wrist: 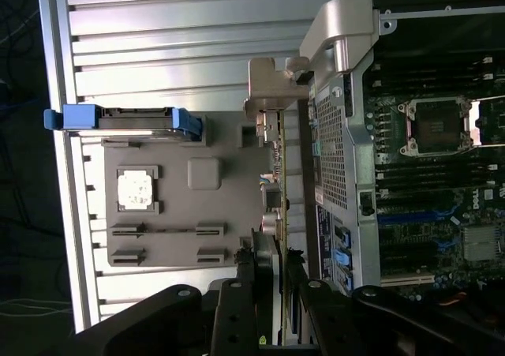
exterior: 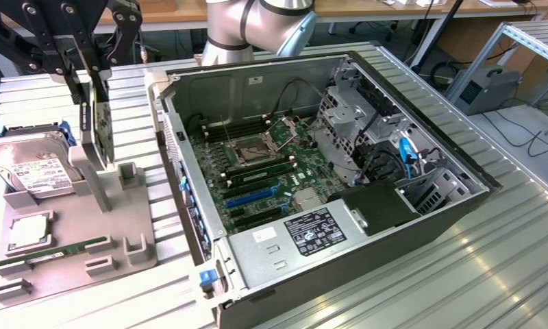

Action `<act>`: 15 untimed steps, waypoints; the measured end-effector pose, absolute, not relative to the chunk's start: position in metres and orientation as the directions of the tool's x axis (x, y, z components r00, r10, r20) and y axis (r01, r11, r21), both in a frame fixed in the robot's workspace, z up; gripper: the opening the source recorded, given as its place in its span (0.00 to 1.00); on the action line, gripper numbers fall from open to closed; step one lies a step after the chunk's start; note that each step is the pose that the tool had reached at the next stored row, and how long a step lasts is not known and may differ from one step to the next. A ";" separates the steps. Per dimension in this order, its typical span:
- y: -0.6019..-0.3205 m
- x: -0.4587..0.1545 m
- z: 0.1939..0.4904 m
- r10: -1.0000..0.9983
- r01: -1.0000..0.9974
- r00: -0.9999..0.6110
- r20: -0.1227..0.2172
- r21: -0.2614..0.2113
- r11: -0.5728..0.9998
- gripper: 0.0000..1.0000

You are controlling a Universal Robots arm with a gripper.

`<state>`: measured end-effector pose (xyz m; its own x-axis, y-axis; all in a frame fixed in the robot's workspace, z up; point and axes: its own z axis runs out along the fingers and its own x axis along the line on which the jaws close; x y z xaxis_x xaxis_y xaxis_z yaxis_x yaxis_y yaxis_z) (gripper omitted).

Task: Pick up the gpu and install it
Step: 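Pick up the gpu and move the gpu toward the slot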

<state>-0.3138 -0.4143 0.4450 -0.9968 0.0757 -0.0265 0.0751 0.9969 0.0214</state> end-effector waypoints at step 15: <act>-0.416 -0.307 0.445 0.076 0.075 -0.997 -0.026 0.021 0.997 0.27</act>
